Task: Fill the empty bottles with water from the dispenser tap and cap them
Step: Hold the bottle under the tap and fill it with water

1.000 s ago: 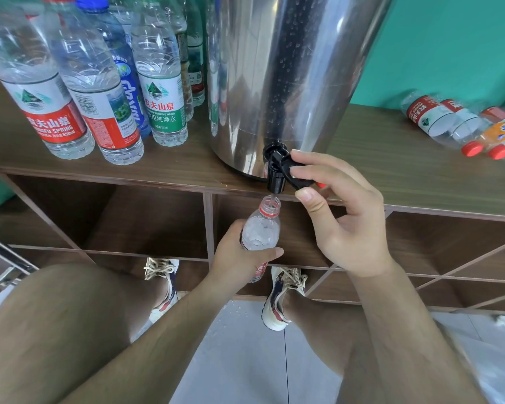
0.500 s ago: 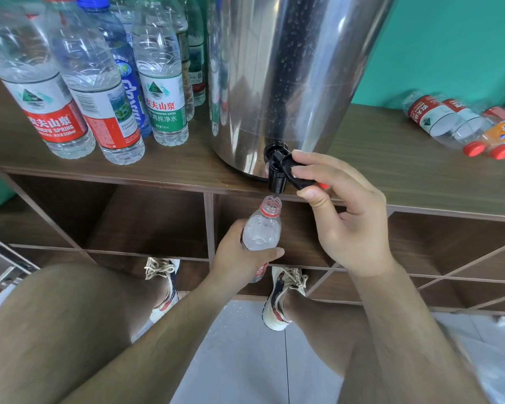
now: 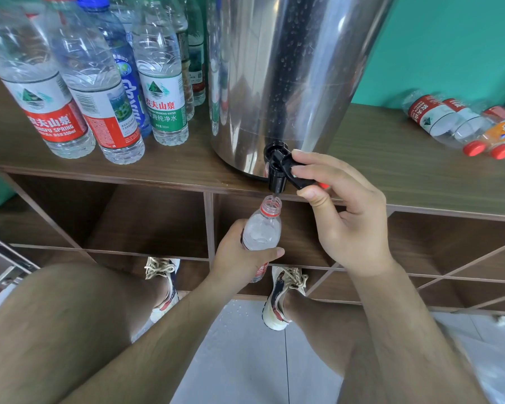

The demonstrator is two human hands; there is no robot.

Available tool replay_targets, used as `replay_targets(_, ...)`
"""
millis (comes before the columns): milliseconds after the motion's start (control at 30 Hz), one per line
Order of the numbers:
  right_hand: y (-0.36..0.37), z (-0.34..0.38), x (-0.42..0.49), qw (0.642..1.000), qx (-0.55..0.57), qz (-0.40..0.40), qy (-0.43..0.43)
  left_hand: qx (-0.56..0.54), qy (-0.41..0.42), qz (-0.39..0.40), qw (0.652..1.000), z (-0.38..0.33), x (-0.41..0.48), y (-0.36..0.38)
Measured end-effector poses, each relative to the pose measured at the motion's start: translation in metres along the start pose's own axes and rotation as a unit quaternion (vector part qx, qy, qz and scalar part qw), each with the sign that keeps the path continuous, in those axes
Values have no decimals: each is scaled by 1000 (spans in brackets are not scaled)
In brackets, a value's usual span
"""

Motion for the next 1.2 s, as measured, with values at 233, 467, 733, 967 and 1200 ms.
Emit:
replay_targets(233,0,0,0,1000,1,1,3,5,-1,-1,1000,-1,0,0)
replay_targets(467,0,0,0,1000,4,-2,4,-3,-3,-1,1000,-1,0,0)
replay_targets(733,0,1,1,1000,13,-6,4,-4,-3,-3,1000,1,0,-1)
replay_targets(967,0,0,1,1000,12,-7,2,1,-4,0,1000,3,1,-1)
replay_targets(1200,0,0,1,1000,13,-8,3,5,-3,2,1000,3,1,-1)
Point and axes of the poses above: each hand's wrist, its own x-axis towards the middle knuckle, its own y-axis out of the palm, z = x × y, the point moved 8 cm from there along x, towards the middle knuckle, and after that the axes turned 14 degrees about -x, right-handed, at the moved point
